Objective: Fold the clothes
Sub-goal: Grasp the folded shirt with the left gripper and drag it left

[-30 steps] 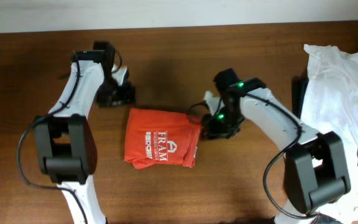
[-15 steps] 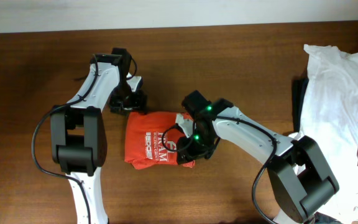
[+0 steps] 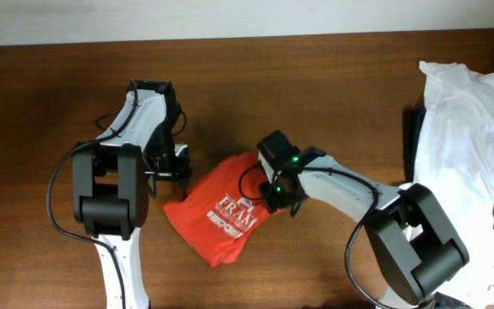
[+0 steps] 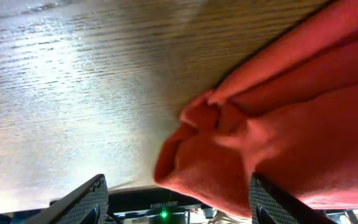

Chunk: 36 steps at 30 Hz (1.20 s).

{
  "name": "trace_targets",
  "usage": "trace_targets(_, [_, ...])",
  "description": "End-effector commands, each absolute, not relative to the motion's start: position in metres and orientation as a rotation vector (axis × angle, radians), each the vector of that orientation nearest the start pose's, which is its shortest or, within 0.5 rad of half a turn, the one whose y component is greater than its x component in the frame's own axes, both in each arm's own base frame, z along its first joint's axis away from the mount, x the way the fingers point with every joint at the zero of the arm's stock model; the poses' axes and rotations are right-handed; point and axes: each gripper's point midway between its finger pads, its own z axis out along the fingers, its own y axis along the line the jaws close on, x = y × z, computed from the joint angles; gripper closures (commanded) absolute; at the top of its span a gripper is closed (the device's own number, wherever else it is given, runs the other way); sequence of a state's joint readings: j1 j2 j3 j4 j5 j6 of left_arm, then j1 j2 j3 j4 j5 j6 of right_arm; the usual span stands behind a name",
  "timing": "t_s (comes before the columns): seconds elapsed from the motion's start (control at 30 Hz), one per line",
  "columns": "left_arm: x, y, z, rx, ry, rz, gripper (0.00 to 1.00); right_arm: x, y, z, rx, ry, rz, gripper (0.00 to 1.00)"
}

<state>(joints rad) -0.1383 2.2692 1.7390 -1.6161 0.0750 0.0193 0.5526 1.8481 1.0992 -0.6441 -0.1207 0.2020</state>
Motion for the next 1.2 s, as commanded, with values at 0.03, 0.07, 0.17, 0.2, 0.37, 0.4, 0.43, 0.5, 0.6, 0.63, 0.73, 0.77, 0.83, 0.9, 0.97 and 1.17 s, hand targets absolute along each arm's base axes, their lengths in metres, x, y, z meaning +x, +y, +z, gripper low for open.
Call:
trace_targets(0.03, [0.293, -0.058, 0.035, -0.185, -2.552, 0.091, 0.28, 0.321, 0.176, 0.004, -0.439, 2.919, 0.159, 0.49])
trace_targets(0.07, [0.298, -0.058, 0.037, -0.181, -2.580, 0.094, 0.28, 0.321, 0.170, 0.007, -0.420, 2.936, 0.149, 0.49])
trace_targets(0.17, [0.324, -0.062, 0.052, -0.163, -2.725, 0.127, 0.28, 0.332, 0.158, 0.024, -0.357, 2.946, 0.142, 0.42])
trace_targets(0.2, [0.333, -0.065, 0.059, -0.168, -2.775, 0.148, 0.28, 0.336, 0.154, 0.034, -0.335, 2.942, 0.142, 0.42])
trace_targets(0.37, [0.385, -0.080, 0.097, -0.216, -3.074, 0.266, 0.23, 0.352, 0.129, 0.095, -0.244, 2.905, 0.077, 0.41])
trace_targets(0.4, [0.393, -0.089, 0.104, -0.243, -3.112, 0.346, 0.13, 0.352, 0.126, 0.106, -0.235, 2.901, 0.069, 0.40])
trace_targets(0.43, [0.396, -0.117, 0.114, -0.474, -3.094, 0.617, 0.03, 0.349, 0.124, 0.117, -0.228, 2.901, 0.068, 0.39])
trace_targets(0.5, [0.391, -0.140, 0.121, -0.707, -3.019, 0.858, 0.01, 0.343, 0.120, 0.123, -0.227, 2.918, 0.062, 0.39])
trace_targets(0.6, [0.387, -0.146, 0.110, -0.836, -2.948, 0.925, 0.01, 0.329, 0.116, 0.121, -0.232, 2.973, 0.046, 0.39])
trace_targets(0.63, [0.388, -0.146, 0.103, -0.839, -2.937, 0.924, 0.01, 0.326, 0.115, 0.120, -0.233, 2.988, 0.040, 0.39])
trace_targets(0.73, [0.392, -0.148, 0.078, -0.817, -2.903, 0.934, 0.01, 0.321, 0.113, 0.119, -0.236, 3.009, 0.032, 0.39])
trace_targets(0.77, [0.392, -0.151, 0.073, -0.833, -2.880, 0.972, 0.01, 0.320, 0.113, 0.119, -0.236, 3.011, 0.030, 0.39])
trace_targets(0.83, [0.390, -0.157, 0.060, -0.840, -2.832, 1.032, 0.01, 0.320, 0.113, 0.119, -0.236, 3.013, 0.030, 0.39])
trace_targets(0.9, [0.387, -0.160, 0.045, -0.801, -2.791, 1.060, 0.01, 0.320, 0.113, 0.119, -0.236, 3.013, 0.030, 0.38])
trace_targets(0.97, [0.381, -0.167, 0.038, -0.762, -2.739, 1.117, 0.01, 0.319, 0.113, 0.119, -0.236, 3.015, 0.029, 0.38])
trace_targets(1.17, [0.358, -0.179, 0.002, -0.704, -2.608, 1.091, 0.06, 0.318, 0.112, 0.119, -0.237, 3.022, 0.025, 0.38])
